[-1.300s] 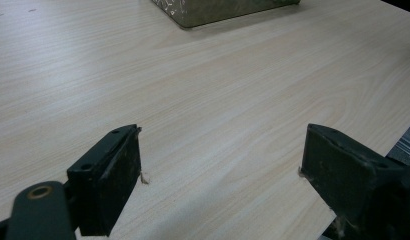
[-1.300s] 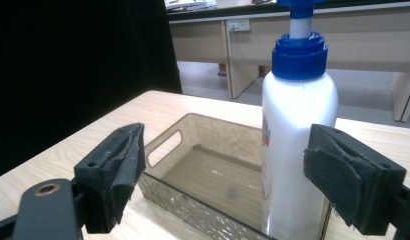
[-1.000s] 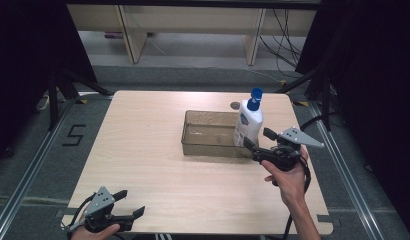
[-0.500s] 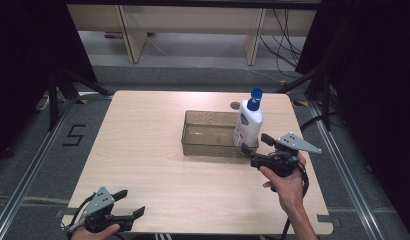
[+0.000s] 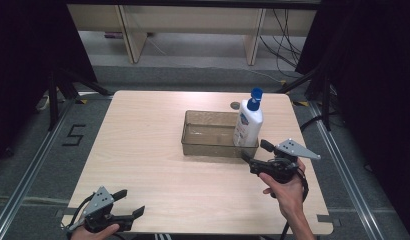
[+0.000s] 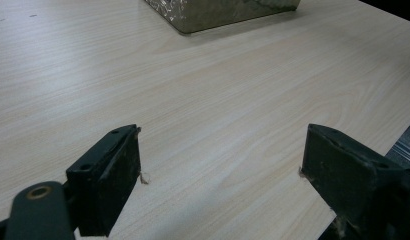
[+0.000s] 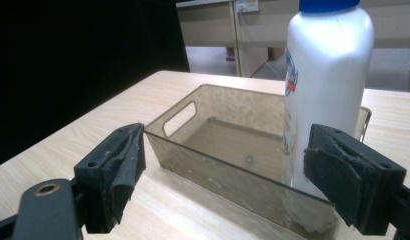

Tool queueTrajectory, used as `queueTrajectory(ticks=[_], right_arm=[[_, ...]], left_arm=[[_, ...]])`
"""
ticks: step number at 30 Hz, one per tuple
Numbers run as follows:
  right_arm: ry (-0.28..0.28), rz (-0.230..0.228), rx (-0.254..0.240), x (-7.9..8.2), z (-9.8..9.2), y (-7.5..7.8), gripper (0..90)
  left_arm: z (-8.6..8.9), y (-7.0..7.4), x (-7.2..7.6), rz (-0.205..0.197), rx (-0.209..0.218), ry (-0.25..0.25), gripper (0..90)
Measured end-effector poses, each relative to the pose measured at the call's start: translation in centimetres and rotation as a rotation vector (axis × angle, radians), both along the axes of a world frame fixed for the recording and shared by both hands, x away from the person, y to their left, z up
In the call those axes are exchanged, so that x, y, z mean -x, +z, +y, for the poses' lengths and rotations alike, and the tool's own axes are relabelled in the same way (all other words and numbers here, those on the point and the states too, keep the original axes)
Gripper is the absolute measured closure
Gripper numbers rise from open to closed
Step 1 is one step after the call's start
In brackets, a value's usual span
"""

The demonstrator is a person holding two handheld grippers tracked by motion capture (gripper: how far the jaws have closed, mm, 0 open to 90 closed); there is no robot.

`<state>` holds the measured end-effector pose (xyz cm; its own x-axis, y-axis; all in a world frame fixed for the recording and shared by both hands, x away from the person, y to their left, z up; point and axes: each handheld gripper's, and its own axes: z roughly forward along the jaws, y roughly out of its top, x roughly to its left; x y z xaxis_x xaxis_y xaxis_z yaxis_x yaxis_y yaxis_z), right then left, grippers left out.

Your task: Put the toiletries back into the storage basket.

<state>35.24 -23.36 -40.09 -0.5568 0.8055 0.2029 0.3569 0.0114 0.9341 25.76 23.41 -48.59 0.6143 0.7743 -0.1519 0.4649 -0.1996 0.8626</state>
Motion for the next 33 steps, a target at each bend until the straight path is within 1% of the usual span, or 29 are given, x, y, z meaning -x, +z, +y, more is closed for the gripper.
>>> queueTrajectory(ticks=[1, 2, 3, 4, 5, 6, 8, 9, 10, 11, 12, 13, 14, 15, 16, 17, 18, 19, 20, 22, 25, 26, 27, 28, 29, 30, 31, 32, 33], right_arm=[[-0.007, -0.004, 0.013, 0.0, 0.0, -0.1, 17.3], [-0.006, -0.002, 0.014, 0.1, 0.0, -0.2, 17.3], [-0.011, 0.02, 0.002, 0.2, 0.1, -0.4, 17.3], [0.004, 0.017, 0.01, 0.2, 0.0, -0.5, 17.3], [0.001, 0.02, 0.014, 0.2, 0.1, -0.7, 17.3], [0.007, 0.025, 0.01, 0.2, 0.1, -0.8, 17.3], [0.009, 0.015, 0.039, 0.2, 0.0, -1.0, 17.4], [0.013, 0.031, 0.023, 0.3, 0.1, -1.0, 17.4], [0.012, 0.043, 0.005, 0.5, 0.3, -1.1, 17.4], [0.02, 0.02, 0.016, 0.4, 0.2, -1.2, 17.4], [0.016, 0.023, 0.019, 0.5, 0.3, -1.2, 17.3], [0.024, 0.023, 0.023, 0.6, 0.3, -1.2, 17.4], [0.022, 0.011, 0.031, 0.6, 0.3, -1.3, 17.3], [0.032, 0.026, 0.019, 0.7, 0.4, -1.4, 17.4], [0.03, 0.007, 0.038, 0.7, 0.3, -1.4, 17.4], [0.024, 0.052, 0.011, 1.1, 0.5, -1.4, 17.4], [0.035, 0.019, 0.031, 0.9, 0.4, -1.6, 17.4], [0.035, 0.026, 0.023, 1.0, 0.4, -1.7, 17.4], [0.032, 0.016, 0.042, 0.9, 0.3, -1.9, 17.4], [0.038, 0.036, 0.031, 1.1, 0.3, -2.2, 17.4], [0.05, 0.031, 0.03, 1.2, 0.3, -2.6, 17.4], [0.049, 0.049, 0.026, 1.3, 0.4, -2.7, 17.3], [0.05, 0.051, 0.028, 1.4, 0.4, -2.7, 17.3], [0.043, 0.061, 0.018, 1.5, 0.6, -2.9, 17.3], [0.05, 0.037, 0.037, 1.4, 0.4, -3.0, 17.2], [0.057, 0.039, 0.033, 1.5, 0.5, -3.1, 17.2], [0.054, 0.058, 0.018, 1.6, 0.6, -3.2, 17.2], [0.062, 0.051, 0.034, 1.6, 0.4, -3.2, 17.2], [0.062, 0.049, 0.031, 1.7, 0.4, -3.2, 17.2]], left_arm=[[-0.1, 0.0, 0.0, 0.0, 0.005, 0.0, 15.2], [0.0, 0.0, 0.0, -0.001, -0.001, -0.003, 15.2], [-0.1, 0.0, 0.0, -0.001, 0.007, 0.0, 15.2], [-0.1, 0.0, 0.0, -0.001, 0.005, 0.0, 15.2], [-0.1, 0.0, 0.0, 0.0, 0.006, 0.0, 15.2], [0.0, 0.0, 0.0, 0.002, -0.013, -0.001, 15.2], [0.0, 0.0, 0.0, 0.003, -0.015, -0.004, 15.2], [-0.1, 0.0, 0.0, 0.002, -0.002, 0.001, 15.2], [-0.1, 0.0, 0.0, 0.003, -0.01, -0.002, 15.2], [0.0, 0.0, 0.0, 0.004, -0.027, -0.011, 15.2], [0.0, 0.0, 0.0, 0.004, -0.022, -0.007, 15.2], [0.0, 0.0, 0.0, 0.004, -0.024, -0.009, 15.2], [0.0, 0.0, 0.0, 0.004, -0.024, -0.009, 15.2], [0.0, 0.0, 0.0, 0.004, -0.021, -0.008, 15.2], [-0.1, 0.0, 0.0, 0.003, -0.006, -0.001, 15.2], [0.0, 0.0, 0.1, 0.005, -0.014, -0.003, 15.2], [-0.1, 0.0, 0.1, 0.004, -0.006, 0.001, 15.2], [0.0, 0.0, 0.0, 0.004, -0.021, -0.009, 15.2], [0.1, 0.0, 0.0, 0.006, -0.028, -0.011, 15.2], [0.0, 0.0, 0.0, 0.006, -0.025, -0.009, 15.2], [0.0, 0.0, 0.0, 0.005, -0.025, -0.008, 15.2], [0.0, 0.0, 0.0, 0.005, -0.026, -0.009, 15.2], [0.0, 0.0, 0.0, 0.005, -0.025, -0.009, 15.2], [0.0, 0.0, 0.0, 0.004, -0.025, -0.01, 15.2], [0.0, 0.0, 0.0, 0.004, -0.02, -0.008, 15.2], [0.0, 0.0, 0.0, 0.004, -0.019, -0.009, 15.2], [-0.1, 0.0, 0.0, 0.003, -0.004, -0.002, 15.2], [-0.1, 0.0, 0.0, 0.003, -0.002, -0.002, 15.2], [-0.1, 0.0, 0.0, 0.003, -0.008, -0.004, 15.2]])
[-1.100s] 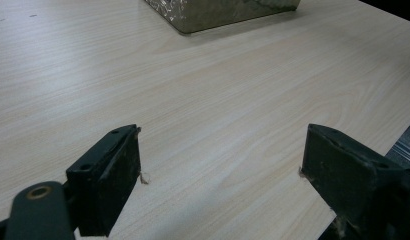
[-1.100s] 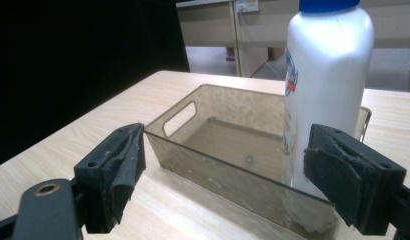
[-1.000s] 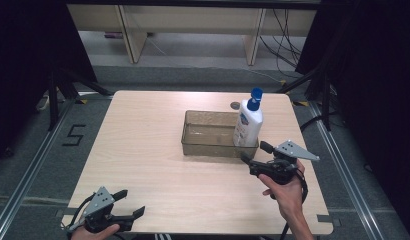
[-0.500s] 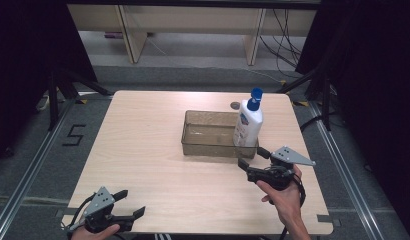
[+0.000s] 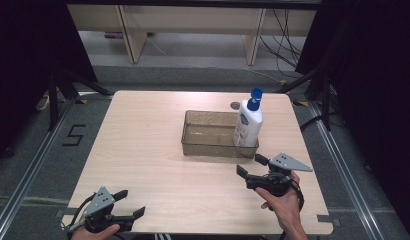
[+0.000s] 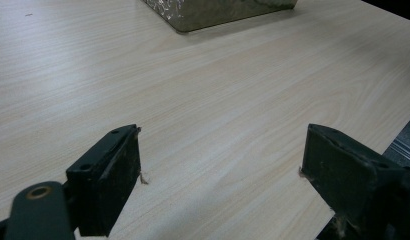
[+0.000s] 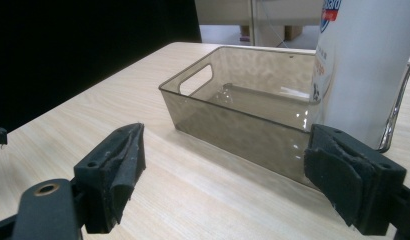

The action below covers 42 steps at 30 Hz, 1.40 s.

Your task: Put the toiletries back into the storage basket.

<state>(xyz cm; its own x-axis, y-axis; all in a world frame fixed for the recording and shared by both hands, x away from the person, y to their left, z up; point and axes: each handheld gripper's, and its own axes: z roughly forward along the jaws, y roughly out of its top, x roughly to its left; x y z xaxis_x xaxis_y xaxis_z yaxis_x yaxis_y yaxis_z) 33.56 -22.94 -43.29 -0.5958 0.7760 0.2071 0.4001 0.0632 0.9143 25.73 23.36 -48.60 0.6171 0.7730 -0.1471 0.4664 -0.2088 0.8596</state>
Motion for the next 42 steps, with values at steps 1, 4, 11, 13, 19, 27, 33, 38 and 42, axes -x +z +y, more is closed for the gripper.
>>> queueTrajectory(ticks=[1, 4, 11, 13, 19, 27, 33, 38, 42], right_arm=[[-0.006, 0.02, -0.016, 0.2, 0.1, 0.0, 17.2], [0.014, -0.001, 0.015, 0.3, -0.2, -0.2, 17.2], [0.005, 0.003, 0.004, 0.8, -0.4, -0.5, 17.2], [0.012, 0.007, -0.01, 0.9, -0.5, -0.6, 17.2], [0.005, 0.013, 0.01, 1.4, -0.9, -0.8, 17.2], [0.003, 0.035, -0.015, 2.1, -0.8, -1.5, 16.7], [0.01, 0.014, -0.004, 2.4, -1.0, -1.9, 16.2], [-0.001, 0.043, -0.011, 2.8, -1.1, -2.2, 16.2], [0.004, 0.062, -0.019, 3.2, -1.0, -2.6, 16.2]], left_arm=[[0.1, 0.0, 0.0, 0.0, -0.009, -0.004, 15.2], [0.1, 0.0, 0.0, 0.002, -0.013, -0.004, 15.2], [0.1, 0.0, 0.0, 0.005, -0.013, 0.001, 15.2], [0.1, 0.0, 0.0, 0.002, -0.009, 0.001, 15.2], [0.1, 0.0, 0.0, 0.006, -0.014, 0.003, 15.1], [0.1, 0.0, 0.0, 0.004, 0.003, 0.007, 15.1], [0.3, 0.1, 0.0, 0.003, -0.025, -0.009, 15.1], [0.2, 0.0, -0.1, 0.0, -0.006, -0.006, 15.1], [0.1, 0.0, 0.0, 0.001, -0.007, -0.002, 15.1]])
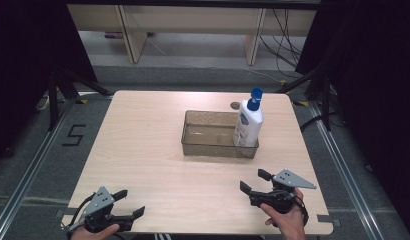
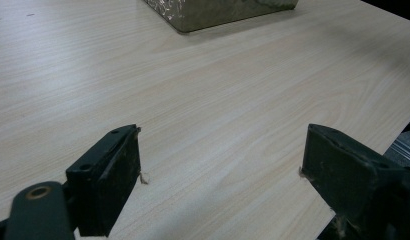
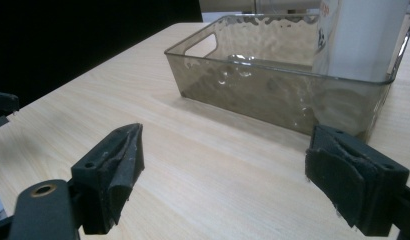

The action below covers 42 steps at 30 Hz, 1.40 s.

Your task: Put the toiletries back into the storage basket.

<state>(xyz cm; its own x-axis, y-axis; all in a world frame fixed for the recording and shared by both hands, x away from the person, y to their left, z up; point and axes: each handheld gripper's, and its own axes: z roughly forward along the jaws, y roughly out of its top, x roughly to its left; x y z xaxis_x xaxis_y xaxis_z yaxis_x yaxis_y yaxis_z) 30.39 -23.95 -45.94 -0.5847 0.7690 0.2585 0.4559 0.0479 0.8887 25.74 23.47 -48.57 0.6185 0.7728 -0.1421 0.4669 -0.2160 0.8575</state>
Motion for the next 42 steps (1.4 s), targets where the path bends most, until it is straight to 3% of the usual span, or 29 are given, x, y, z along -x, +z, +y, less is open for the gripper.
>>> queueTrajectory(ticks=[1, 3, 5, 8, 10, 12, 13, 15, 16, 19, 23, 25, 30, 31, 33, 35, 40, 42], right_arm=[[0.006, -0.032, 0.023, -0.2, -0.2, -0.2, 16.2], [0.004, -0.028, 0.025, 0.0, -0.3, -0.4, 16.2], [-0.006, 0.023, 0.005, 0.4, -0.2, -0.4, 16.2], [-0.007, -0.016, 0.034, 0.4, -0.6, -0.8, 16.2], [-0.018, 0.002, 0.02, 0.7, -0.5, -1.0, 16.2], [-0.008, -0.007, 0.023, 0.8, -0.7, -1.2, 16.2], [-0.012, 0.013, 0.039, 1.0, -0.8, -1.2, 16.2], [-0.005, 0.041, -0.003, 1.3, -0.9, -1.2, 16.3], [-0.018, 0.041, 0.007, 1.3, -1.0, -1.3, 16.3], [-0.001, 0.037, -0.04, 1.6, -1.2, -1.2, 16.3], [-0.018, 0.017, -0.01, 1.9, -1.7, -1.4, 16.3], [-0.022, 0.02, -0.028, 2.0, -1.6, -1.6, 16.3], [-0.005, 0.058, -0.011, 2.7, -1.5, -1.5, 16.2], [0.001, 0.035, -0.018, 2.6, -1.4, -1.7, 16.2], [0.004, 0.043, 0.004, 2.8, -1.5, -1.7, 16.2], [0.007, 0.065, -0.008, 3.0, -1.4, -1.8, 16.2], [0.002, 0.053, 0.0, 3.3, -1.6, -2.0, 16.1], [0.015, 0.057, 0.019, 3.4, -1.9, -2.0, 16.1]], left_arm=[[0.0, 0.0, 0.0, 0.0, 0.0, -0.001, 15.1], [0.0, 0.0, 0.0, 0.0, -0.003, -0.004, 15.1], [0.0, 0.0, 0.0, 0.003, -0.011, -0.006, 15.1], [0.0, 0.0, 0.0, 0.003, -0.011, -0.007, 15.1], [0.0, 0.0, 0.0, 0.004, -0.007, -0.004, 15.1], [0.0, 0.0, 0.0, 0.003, -0.01, -0.006, 15.1], [0.0, 0.0, 0.0, 0.003, -0.01, -0.006, 15.1], [0.0, 0.0, 0.0, 0.003, -0.011, -0.008, 15.1], [-0.2, -0.2, -0.1, -0.001, 0.015, -0.009, 15.1], [-0.2, -0.1, 0.0, 0.008, -0.007, -0.007, 15.1], [-0.1, -0.1, -0.1, 0.005, -0.007, -0.013, 15.1], [-0.2, -0.1, -0.1, 0.001, 0.0, -0.013, 15.1], [-0.2, 0.0, 0.0, 0.008, -0.022, -0.011, 15.1], [-0.2, -0.1, 0.0, 0.009, -0.02, -0.009, 15.1], [-0.2, -0.2, -0.1, 0.006, -0.004, -0.013, 15.1], [-0.2, -0.2, -0.1, 0.005, -0.006, -0.016, 15.1], [-0.3, -0.1, 0.0, 0.007, -0.019, -0.013, 15.1], [-0.4, -0.1, 0.0, 0.003, -0.002, -0.007, 15.1]])
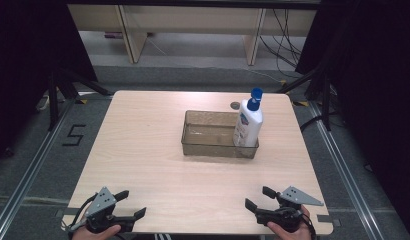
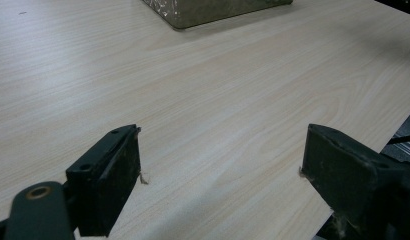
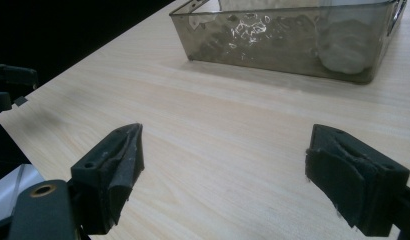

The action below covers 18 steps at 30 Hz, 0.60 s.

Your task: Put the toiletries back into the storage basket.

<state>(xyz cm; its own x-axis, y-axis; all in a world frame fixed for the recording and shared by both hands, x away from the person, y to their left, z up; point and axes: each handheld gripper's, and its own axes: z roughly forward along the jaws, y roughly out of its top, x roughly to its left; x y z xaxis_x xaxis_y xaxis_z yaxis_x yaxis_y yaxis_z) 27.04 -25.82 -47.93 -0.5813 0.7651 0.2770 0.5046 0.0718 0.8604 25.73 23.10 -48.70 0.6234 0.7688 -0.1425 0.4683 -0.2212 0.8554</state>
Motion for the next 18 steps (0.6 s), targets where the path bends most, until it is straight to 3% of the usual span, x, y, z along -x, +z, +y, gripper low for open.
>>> queueTrajectory(ticks=[2, 10, 12, 15, 17, 18], right_arm=[[-0.009, 0.006, -0.001, 0.1, 0.0, -0.1, 16.1], [-0.004, 0.01, -0.012, 0.7, 0.1, -0.3, 15.8], [0.002, 0.0, 0.027, 0.8, -0.1, -0.3, 15.7], [-0.005, 0.005, 0.018, 1.1, -0.1, -0.3, 15.7], [-0.006, -0.017, 0.038, 1.0, -0.2, -0.4, 15.7], [-0.011, 0.021, 0.018, 1.2, -0.1, -0.3, 15.6]], left_arm=[[0.2, 0.1, 0.0, 0.003, -0.018, -0.007, 15.1], [0.1, 0.0, 0.0, 0.003, -0.016, -0.007, 15.1], [0.1, 0.0, 0.0, 0.003, -0.015, -0.005, 15.1], [0.1, 0.0, 0.0, 0.0, -0.008, -0.006, 15.1], [0.0, -0.1, 0.0, 0.0, 0.002, -0.001, 15.1], [0.1, 0.0, 0.0, 0.002, -0.014, -0.008, 15.1]])
